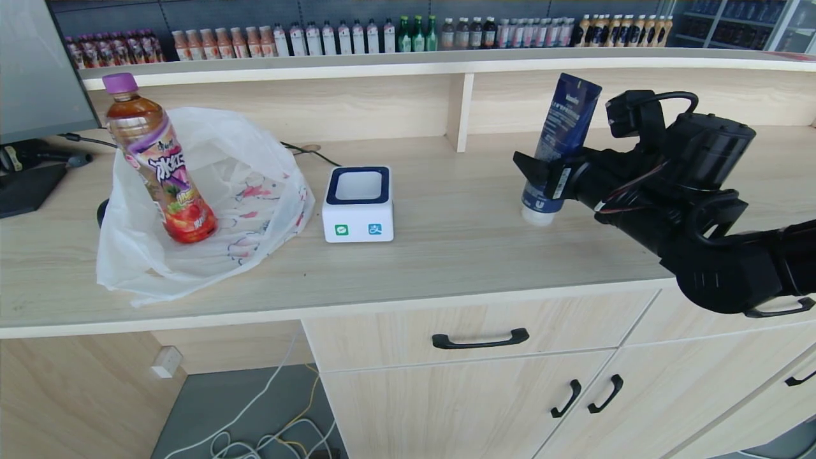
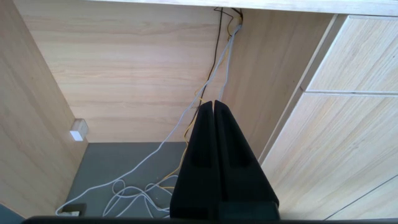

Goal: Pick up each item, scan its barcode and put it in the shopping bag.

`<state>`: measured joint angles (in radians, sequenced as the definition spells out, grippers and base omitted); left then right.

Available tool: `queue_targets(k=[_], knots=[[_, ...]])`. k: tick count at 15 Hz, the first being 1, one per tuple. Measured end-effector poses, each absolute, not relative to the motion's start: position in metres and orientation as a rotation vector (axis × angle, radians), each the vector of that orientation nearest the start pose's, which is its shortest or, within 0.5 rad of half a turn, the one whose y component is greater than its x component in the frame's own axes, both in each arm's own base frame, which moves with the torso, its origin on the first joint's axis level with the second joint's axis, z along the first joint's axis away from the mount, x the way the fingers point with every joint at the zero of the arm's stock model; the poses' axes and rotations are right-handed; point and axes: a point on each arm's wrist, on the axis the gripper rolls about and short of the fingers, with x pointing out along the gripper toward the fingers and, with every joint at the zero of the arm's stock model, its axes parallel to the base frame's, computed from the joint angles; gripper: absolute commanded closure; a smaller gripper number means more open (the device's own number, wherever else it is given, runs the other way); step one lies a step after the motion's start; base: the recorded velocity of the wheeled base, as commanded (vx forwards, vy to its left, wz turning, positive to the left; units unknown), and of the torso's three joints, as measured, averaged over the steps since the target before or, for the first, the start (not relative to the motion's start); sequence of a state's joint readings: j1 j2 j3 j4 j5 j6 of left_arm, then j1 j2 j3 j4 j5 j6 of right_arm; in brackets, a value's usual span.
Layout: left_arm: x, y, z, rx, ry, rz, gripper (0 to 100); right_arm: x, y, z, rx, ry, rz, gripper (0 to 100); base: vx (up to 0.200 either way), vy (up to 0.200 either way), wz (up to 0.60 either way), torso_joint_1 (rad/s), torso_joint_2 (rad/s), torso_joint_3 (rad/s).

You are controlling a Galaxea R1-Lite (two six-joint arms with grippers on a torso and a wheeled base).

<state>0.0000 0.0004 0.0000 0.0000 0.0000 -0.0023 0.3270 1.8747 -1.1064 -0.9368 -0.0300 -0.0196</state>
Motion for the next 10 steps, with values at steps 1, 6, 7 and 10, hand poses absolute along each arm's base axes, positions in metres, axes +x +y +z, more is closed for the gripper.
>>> queue_targets(k=[1, 6, 7, 10], knots=[[-0.0228, 0.0, 0.0755, -0.003, 0.0, 0.0, 100, 0.3504, 0.118, 0.2356, 0.01, -0.168, 0.294, 0, 0.0, 0.0, 0.0, 0.0, 0.0, 0.0], [-0.0228, 0.0, 0.0755, -0.002, 0.0, 0.0, 100, 0.3566, 0.1145, 0.232, 0.008, -0.161, 0.28, 100, 0.0, 0.0, 0.0, 0.0, 0.0, 0.0], [-0.0228, 0.0, 0.0755, -0.003, 0.0, 0.0, 100, 0.3573, 0.1147, 0.2309, 0.007, -0.159, 0.28, 100, 0.0, 0.0, 0.0, 0.0, 0.0, 0.0], [-0.0228, 0.0, 0.0755, -0.002, 0.0, 0.0, 100, 0.3585, 0.1152, 0.2295, 0.006, -0.156, 0.281, 100, 0.0, 0.0, 0.0, 0.0, 0.0, 0.0]])
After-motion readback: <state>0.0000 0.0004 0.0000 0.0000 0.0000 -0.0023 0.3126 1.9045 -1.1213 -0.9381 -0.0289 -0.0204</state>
